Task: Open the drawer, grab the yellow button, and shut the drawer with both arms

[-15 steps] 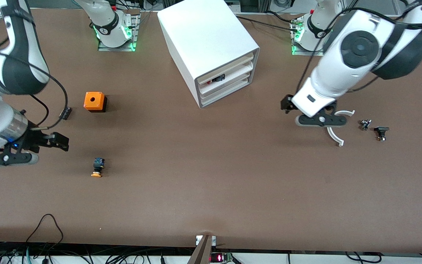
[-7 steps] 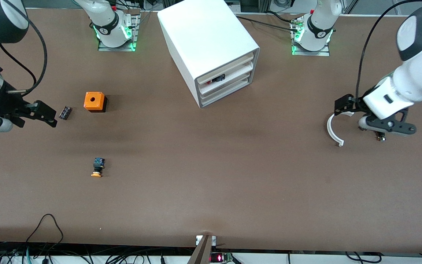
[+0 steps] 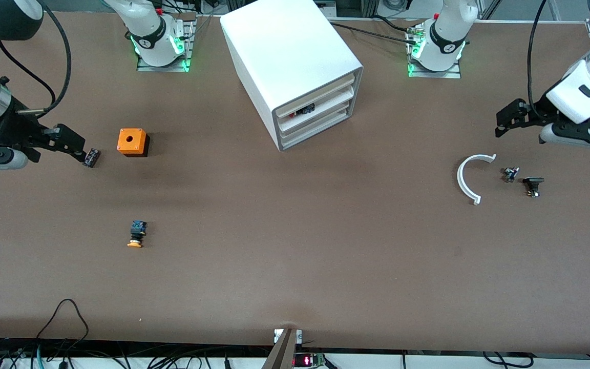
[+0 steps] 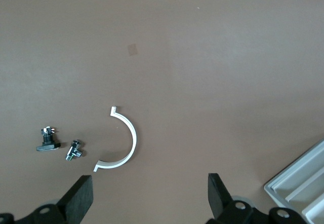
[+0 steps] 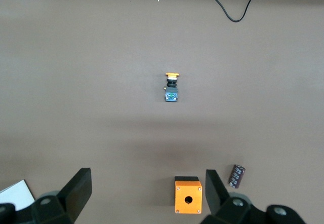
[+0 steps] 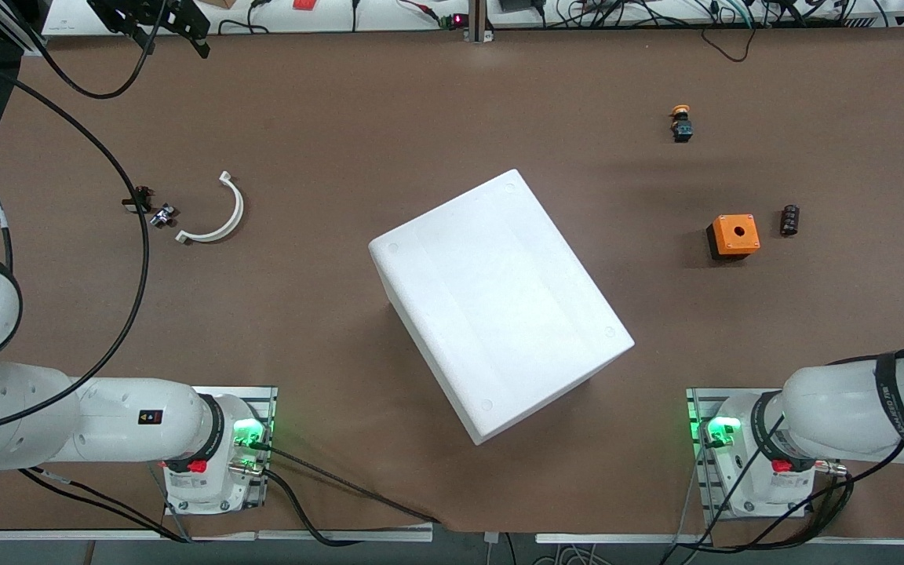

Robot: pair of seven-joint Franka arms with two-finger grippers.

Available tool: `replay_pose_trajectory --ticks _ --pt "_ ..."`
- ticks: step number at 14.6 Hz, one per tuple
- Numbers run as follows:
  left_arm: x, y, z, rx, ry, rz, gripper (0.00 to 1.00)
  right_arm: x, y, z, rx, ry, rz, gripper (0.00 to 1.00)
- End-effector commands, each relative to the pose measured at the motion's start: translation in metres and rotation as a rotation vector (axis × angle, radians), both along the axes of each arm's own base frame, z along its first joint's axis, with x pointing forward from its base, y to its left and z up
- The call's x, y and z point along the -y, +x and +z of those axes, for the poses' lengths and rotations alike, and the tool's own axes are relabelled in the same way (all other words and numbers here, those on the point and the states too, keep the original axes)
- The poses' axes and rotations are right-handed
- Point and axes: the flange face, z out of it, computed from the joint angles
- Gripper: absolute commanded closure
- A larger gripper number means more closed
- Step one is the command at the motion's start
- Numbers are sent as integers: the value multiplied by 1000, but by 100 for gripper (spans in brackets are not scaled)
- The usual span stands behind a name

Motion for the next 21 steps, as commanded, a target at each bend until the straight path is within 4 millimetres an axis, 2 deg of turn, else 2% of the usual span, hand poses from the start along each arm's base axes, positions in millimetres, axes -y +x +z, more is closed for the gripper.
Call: replay_pose_trajectory --ticks 1,3,6,9,16,21 --pt "3 -5 1 2 -15 -59 0 -4 -16 14 0 0 -21 0" --pt "-1 -3 6 11 15 -58 0 -12 -24 22 -1 -4 -11 0" --pt "-4 11 10 -7 56 -58 0 -10 -35 31 -15 -14 -17 0" --pt "-9 11 9 -14 45 -36 0 6 -40 36 -28 -20 -50 0" --pt "-4 9 9 -21 46 -49 0 8 -53 44 -31 -20 -55 0" --pt "-2 8 9 -27 46 -53 0 3 -50 44 -25 24 -50 0"
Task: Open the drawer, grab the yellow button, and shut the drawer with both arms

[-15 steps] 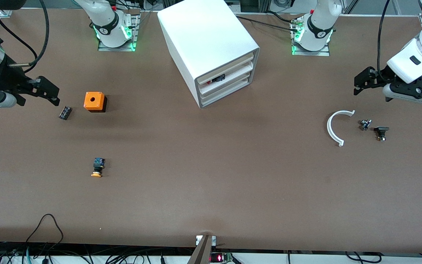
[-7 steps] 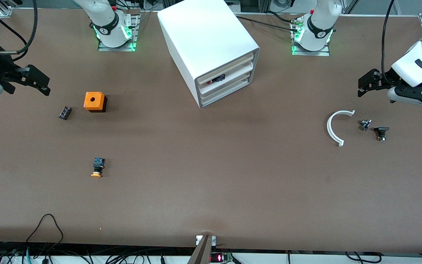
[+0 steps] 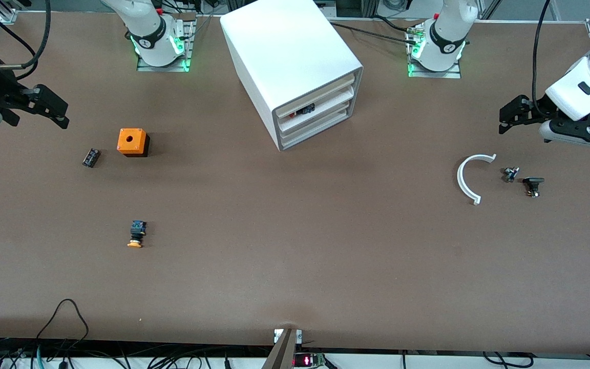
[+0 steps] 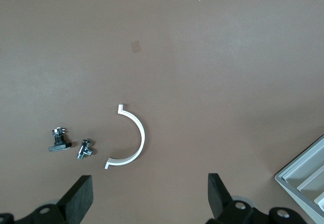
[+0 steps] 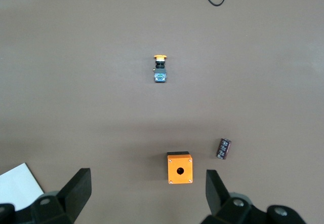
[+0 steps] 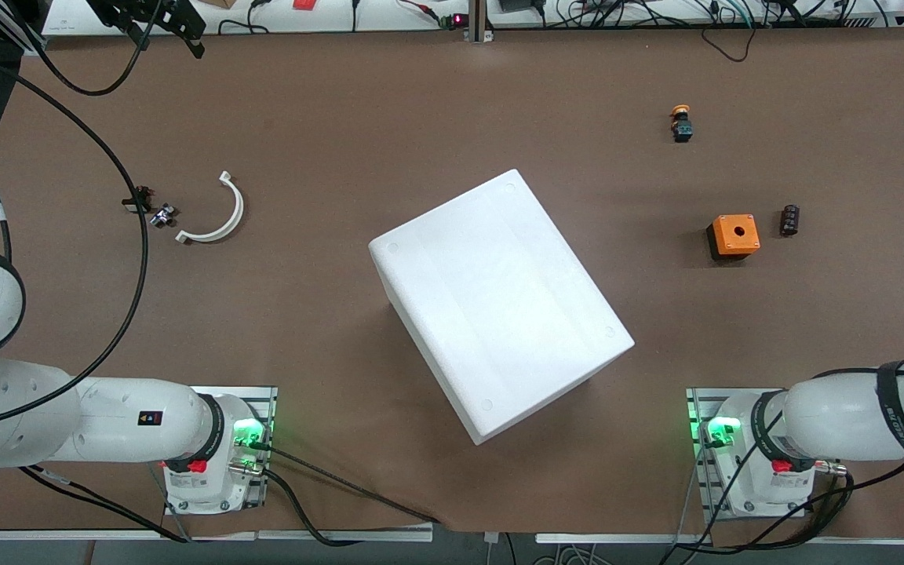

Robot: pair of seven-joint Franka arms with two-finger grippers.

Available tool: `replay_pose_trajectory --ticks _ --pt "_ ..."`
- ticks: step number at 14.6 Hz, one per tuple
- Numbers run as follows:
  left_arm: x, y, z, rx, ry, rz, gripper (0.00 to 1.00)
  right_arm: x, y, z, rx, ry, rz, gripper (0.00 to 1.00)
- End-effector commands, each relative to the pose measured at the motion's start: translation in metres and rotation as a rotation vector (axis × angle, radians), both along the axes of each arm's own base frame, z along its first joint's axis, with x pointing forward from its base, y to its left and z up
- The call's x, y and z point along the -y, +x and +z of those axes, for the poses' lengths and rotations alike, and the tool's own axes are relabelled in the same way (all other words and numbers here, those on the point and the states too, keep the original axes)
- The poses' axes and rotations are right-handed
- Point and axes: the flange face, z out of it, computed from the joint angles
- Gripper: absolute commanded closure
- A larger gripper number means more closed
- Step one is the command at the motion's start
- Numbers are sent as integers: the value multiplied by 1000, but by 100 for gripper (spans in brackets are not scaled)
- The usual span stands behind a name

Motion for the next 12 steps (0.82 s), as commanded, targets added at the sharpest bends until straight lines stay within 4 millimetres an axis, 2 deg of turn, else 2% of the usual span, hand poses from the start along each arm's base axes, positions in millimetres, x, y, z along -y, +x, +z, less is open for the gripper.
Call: replay_pose_trajectory --ticks 1,6,12 --pt "1 2 6 -7 12 -19 0 -3 -6 0 -1 52 -7 0" --pt "0 2 6 -12 11 -21 0 0 0 -10 -26 65 4 0" --pt "-1 2 5 -13 11 -19 0 -3 1 -1 0 75 -6 0"
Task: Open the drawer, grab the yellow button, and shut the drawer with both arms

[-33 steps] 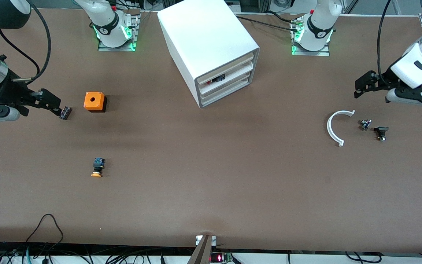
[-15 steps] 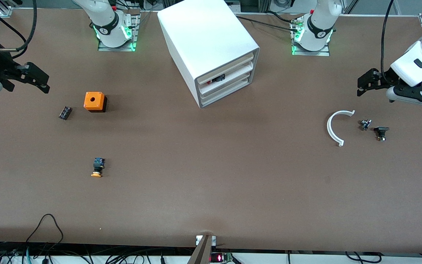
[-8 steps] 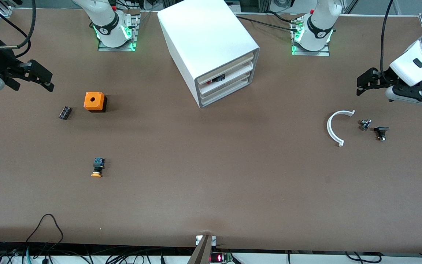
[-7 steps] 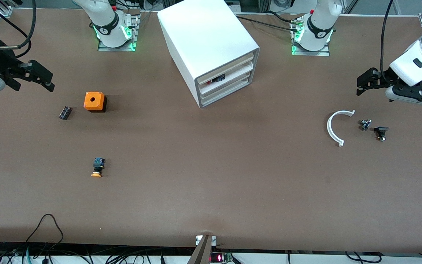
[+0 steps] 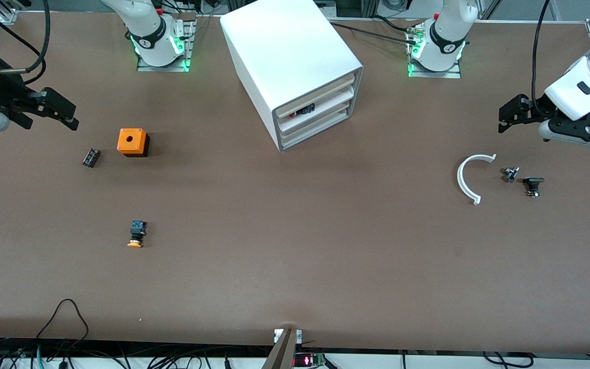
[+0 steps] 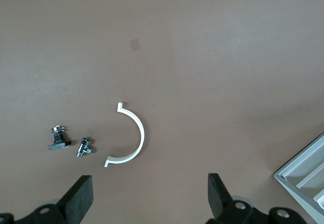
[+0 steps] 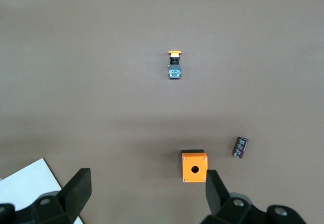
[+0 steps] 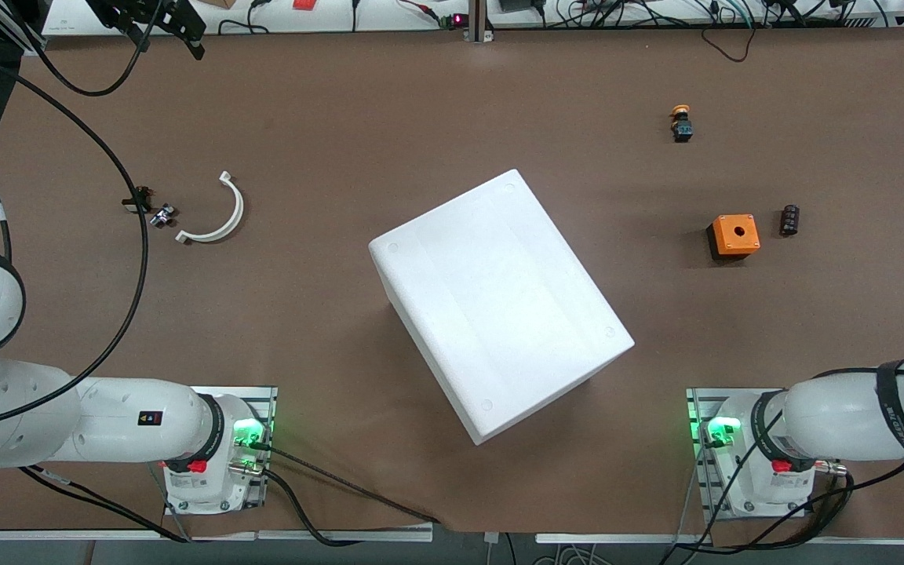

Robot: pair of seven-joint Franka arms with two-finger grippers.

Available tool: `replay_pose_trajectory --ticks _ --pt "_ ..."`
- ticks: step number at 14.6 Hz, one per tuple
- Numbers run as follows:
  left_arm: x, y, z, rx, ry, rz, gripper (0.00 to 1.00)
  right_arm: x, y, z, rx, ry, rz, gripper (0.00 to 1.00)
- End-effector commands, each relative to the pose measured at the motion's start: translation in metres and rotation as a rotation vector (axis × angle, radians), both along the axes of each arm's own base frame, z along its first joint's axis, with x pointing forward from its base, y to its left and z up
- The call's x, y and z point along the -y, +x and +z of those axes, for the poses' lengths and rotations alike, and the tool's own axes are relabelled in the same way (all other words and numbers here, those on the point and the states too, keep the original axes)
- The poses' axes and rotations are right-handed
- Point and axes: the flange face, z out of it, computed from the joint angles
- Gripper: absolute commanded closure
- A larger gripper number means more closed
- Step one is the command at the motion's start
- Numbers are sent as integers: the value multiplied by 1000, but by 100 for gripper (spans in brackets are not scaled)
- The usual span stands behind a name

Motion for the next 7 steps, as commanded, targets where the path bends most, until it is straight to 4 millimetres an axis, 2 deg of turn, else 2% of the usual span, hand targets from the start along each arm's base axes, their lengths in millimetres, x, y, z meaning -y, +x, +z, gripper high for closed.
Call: replay_pose_trajectory --ticks 1,7 --pt "-1 3 6 -6 10 -19 0 -2 -2 8 16 22 -4 0" --pt "-1 3 6 -7 11 -19 0 -2 -1 6 13 22 -7 0"
